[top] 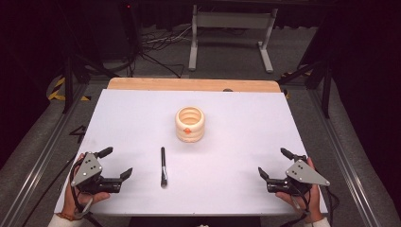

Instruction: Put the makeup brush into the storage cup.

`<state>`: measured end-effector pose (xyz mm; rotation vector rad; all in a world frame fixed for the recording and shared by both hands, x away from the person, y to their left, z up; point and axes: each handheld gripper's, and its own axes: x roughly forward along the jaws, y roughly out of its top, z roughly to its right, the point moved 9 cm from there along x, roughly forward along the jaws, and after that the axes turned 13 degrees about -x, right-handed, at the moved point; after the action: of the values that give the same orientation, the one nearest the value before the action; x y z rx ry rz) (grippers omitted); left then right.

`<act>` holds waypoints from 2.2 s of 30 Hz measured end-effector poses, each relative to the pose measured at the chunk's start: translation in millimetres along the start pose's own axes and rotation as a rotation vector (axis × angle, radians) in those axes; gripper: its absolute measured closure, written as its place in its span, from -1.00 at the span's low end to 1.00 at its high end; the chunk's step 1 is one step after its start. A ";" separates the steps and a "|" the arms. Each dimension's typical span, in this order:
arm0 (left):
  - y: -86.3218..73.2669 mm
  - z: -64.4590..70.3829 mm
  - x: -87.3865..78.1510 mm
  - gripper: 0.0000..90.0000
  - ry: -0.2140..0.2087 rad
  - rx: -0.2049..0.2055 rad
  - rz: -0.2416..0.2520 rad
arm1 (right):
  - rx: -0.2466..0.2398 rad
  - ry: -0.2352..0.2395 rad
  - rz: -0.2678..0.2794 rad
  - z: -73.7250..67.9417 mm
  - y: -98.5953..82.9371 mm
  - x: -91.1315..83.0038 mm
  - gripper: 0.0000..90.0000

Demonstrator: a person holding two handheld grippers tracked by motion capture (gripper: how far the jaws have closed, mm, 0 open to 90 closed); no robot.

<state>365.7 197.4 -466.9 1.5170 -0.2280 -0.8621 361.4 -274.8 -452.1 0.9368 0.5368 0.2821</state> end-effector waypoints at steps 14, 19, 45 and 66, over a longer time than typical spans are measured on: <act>-2.4 8.4 12.5 -0.86 0.012 -0.064 -0.092 | -0.007 0.010 -0.042 -2.3 -9.3 5.1 -0.88; 1.6 13.0 22.2 -0.78 0.056 -0.188 -0.221 | 0.001 0.009 -0.052 -0.8 -11.4 5.9 -0.87; -15.9 53.8 112.9 -0.18 0.137 -0.176 -0.843 | 0.021 0.040 -0.089 -4.5 -17.0 11.8 -0.86; -8.6 56.9 106.0 0.76 -0.005 0.023 -0.945 | -0.051 0.038 -0.091 -10.7 -13.3 15.1 -0.80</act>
<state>400.6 89.8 -509.0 1.6363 0.5285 -1.5944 368.1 -268.2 -472.8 0.8568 0.6033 0.2310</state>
